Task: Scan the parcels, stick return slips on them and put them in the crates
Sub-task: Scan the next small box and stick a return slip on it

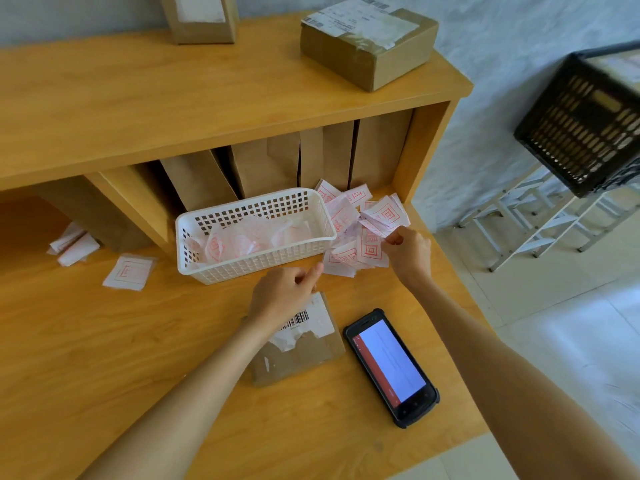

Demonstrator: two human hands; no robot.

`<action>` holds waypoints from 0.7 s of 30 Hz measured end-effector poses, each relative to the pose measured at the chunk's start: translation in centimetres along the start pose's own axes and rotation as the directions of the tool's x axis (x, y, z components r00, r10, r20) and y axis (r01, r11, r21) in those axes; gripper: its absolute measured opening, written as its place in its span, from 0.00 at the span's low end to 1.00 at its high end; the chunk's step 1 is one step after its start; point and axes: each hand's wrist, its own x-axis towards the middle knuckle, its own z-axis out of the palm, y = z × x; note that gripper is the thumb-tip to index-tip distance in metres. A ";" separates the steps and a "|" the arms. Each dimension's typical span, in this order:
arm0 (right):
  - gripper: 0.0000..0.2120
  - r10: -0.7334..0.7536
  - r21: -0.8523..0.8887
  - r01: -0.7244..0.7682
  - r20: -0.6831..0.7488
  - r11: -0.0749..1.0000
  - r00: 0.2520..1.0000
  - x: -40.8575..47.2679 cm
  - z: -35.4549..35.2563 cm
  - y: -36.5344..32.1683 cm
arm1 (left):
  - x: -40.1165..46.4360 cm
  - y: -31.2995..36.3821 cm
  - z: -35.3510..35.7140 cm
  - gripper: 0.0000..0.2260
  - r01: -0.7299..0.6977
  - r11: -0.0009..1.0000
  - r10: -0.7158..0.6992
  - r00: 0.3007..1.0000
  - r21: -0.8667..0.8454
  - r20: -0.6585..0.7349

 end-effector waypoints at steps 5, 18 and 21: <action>0.04 0.010 -0.025 -0.009 0.058 1.000 0.998 0.4 -0.1 -0.1 | 0.2 -0.2 -1.1 0.18 0.035 0.988 -0.020 0.994 -0.148 0.105; 0.13 -0.047 -0.118 0.078 0.248 0.990 0.968 2.0 0.6 0.4 | 0.6 0.8 0.6 0.19 0.065 0.998 -0.064 0.996 -0.016 0.065; 0.22 -0.051 -0.137 0.089 0.261 0.986 0.964 2.0 0.6 0.9 | 0.5 0.9 0.7 0.17 0.079 0.997 -0.079 0.996 0.004 0.046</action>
